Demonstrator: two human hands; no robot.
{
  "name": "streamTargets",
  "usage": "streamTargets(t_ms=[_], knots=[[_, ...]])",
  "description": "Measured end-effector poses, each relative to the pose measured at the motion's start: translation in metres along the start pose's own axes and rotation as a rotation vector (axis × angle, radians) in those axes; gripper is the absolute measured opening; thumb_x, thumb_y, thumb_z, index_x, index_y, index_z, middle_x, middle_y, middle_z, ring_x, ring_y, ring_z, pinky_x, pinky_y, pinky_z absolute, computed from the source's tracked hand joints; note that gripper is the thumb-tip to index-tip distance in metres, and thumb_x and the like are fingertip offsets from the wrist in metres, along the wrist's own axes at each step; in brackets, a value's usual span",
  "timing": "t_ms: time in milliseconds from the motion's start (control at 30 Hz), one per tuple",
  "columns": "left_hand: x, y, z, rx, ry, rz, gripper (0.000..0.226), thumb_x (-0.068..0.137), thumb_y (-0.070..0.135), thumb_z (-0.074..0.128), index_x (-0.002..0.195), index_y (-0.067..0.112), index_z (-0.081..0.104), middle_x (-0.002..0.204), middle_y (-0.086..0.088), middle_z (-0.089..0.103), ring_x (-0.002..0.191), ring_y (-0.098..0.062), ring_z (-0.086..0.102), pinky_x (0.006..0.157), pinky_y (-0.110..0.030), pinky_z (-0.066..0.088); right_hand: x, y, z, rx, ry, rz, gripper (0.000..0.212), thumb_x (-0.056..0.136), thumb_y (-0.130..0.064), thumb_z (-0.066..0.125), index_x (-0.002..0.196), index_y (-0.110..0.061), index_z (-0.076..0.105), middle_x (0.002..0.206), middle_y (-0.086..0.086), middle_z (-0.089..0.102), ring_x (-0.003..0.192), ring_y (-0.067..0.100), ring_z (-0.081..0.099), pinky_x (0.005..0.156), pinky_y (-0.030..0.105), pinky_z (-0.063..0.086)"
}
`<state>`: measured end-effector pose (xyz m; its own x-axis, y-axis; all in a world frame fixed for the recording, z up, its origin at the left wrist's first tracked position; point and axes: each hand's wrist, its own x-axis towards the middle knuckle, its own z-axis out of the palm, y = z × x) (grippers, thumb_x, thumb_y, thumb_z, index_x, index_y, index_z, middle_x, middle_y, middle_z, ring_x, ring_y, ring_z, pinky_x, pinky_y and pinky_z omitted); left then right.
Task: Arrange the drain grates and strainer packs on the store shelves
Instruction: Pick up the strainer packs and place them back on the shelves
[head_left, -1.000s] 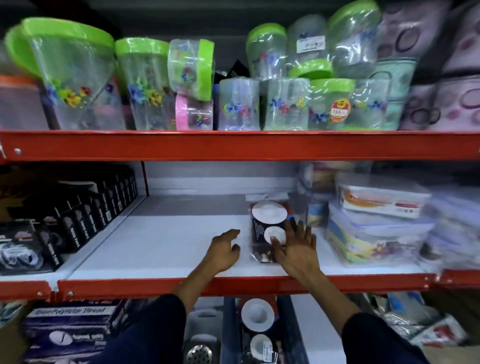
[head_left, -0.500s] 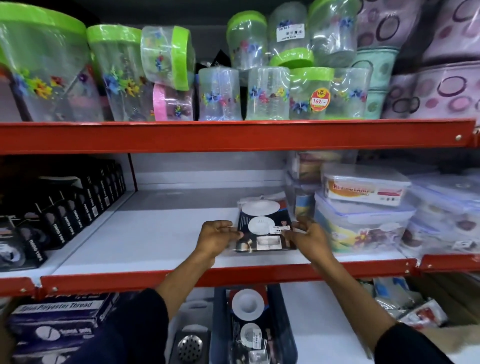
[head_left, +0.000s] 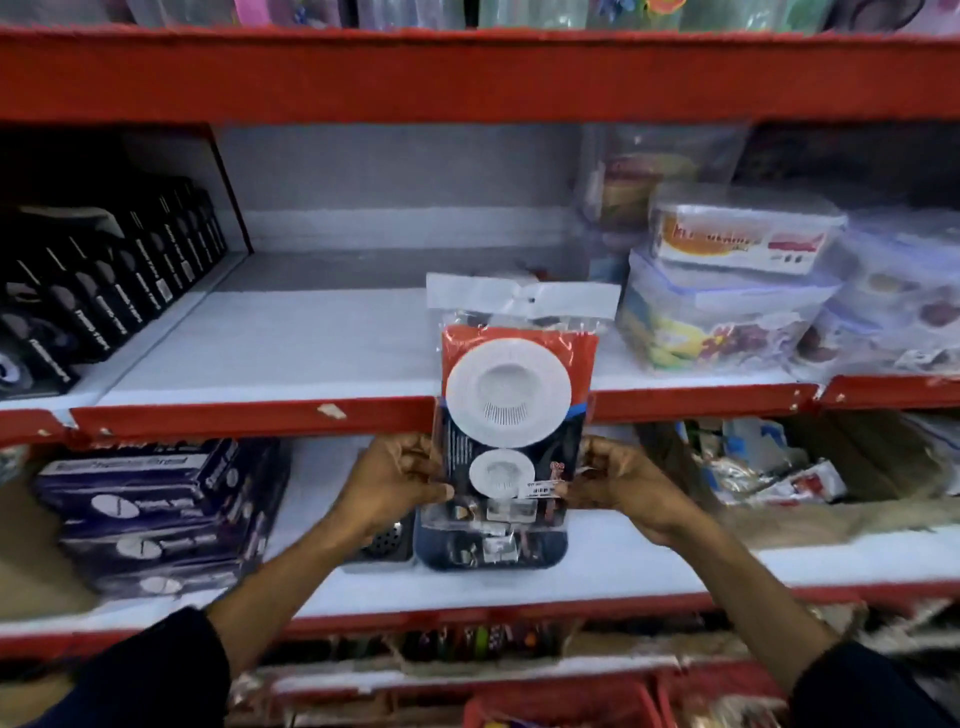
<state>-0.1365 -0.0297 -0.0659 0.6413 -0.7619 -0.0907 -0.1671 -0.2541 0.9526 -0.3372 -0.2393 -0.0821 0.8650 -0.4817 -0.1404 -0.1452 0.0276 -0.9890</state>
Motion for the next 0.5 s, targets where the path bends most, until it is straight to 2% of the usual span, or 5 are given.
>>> streamTargets(t_ms=[100,200,267,333,500], knots=[[-0.011,-0.036,0.014,0.013,-0.037,-0.058,0.030,0.062,-0.011,0.082,0.071,0.008,0.061,0.068,-0.018,0.063,0.062,-0.020,0.059,0.056,-0.024,0.053,-0.010,0.038,0.004,-0.016,-0.014,0.102,0.047,0.069,0.002,0.082,0.111,0.009,0.063,0.101,0.029,0.070,0.089,0.032,0.065,0.085,0.051,0.057],[-0.019,-0.072,0.026,-0.012,-0.068,-0.174,0.031,0.060,-0.012,0.083,0.072,0.007,0.062,0.065,-0.013,0.068,0.059,-0.019,0.063,0.056,-0.028,0.053,-0.018,0.074,0.008,-0.014,-0.026,0.217,0.048,0.064,-0.005,0.084,0.103,0.011,0.062,0.097,0.020,0.067,0.089,0.030,0.066,0.083,0.042,0.058],[-0.023,-0.095,0.035,-0.024,-0.083,-0.267,0.034,0.059,-0.015,0.082,0.072,0.009,0.061,0.057,-0.004,0.066,0.054,-0.015,0.061,0.054,-0.027,0.053,-0.021,0.096,0.011,0.005,-0.035,0.292,0.031,0.067,0.001,0.084,0.094,-0.003,0.068,0.097,0.013,0.069,0.090,0.027,0.067,0.085,0.042,0.057],[-0.028,-0.117,0.043,-0.030,-0.100,-0.362,0.036,0.058,-0.017,0.081,0.070,0.009,0.060,0.051,0.001,0.062,0.049,-0.012,0.059,0.053,-0.027,0.053,-0.023,0.116,0.014,0.018,-0.047,0.399,0.029,0.075,0.007,0.079,0.093,-0.012,0.068,0.097,0.006,0.070,0.087,0.023,0.070,0.082,0.040,0.060],[-0.033,-0.141,0.053,-0.074,-0.158,-0.581,0.039,0.054,-0.019,0.081,0.081,0.003,0.063,0.064,-0.015,0.072,0.051,-0.023,0.067,0.050,-0.029,0.053,-0.018,0.140,0.018,0.008,-0.019,0.567,0.036,0.076,0.014,0.073,0.104,-0.007,0.065,0.097,0.008,0.068,0.074,0.017,0.071,0.067,0.033,0.061]])
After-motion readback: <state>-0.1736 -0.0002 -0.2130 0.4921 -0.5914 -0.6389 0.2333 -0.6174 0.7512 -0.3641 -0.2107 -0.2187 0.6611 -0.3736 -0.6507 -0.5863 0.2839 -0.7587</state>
